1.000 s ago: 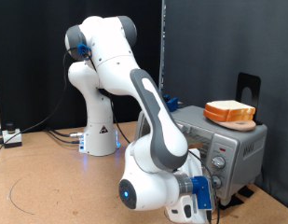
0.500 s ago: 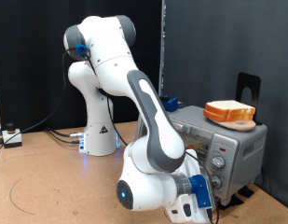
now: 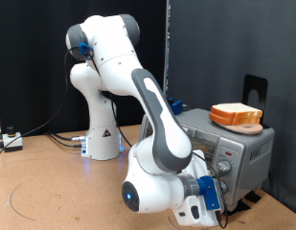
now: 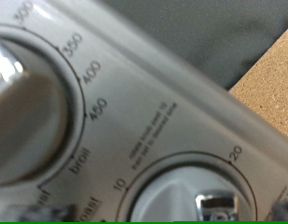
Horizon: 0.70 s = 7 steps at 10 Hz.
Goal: Make a piece of toast with the oven
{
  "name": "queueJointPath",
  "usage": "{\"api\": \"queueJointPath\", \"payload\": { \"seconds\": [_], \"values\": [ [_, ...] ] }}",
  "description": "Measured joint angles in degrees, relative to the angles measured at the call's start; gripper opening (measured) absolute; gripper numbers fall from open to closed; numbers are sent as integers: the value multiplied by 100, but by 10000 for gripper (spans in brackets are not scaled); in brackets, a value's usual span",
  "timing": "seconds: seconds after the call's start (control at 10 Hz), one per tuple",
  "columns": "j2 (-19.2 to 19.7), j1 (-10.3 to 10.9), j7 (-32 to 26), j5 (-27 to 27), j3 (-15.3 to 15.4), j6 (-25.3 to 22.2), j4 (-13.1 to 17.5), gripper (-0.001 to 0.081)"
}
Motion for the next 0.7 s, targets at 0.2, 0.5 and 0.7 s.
{"api": "queueJointPath", "payload": {
  "seconds": [0.2,0.5,0.7],
  "values": [
    [-125,-68,225,0,-44,-22,-6,583],
    [-376,-237,659,-24,-233,-8,-25,790],
    [-521,-326,962,-73,-387,-16,-20,804]
  ]
}}
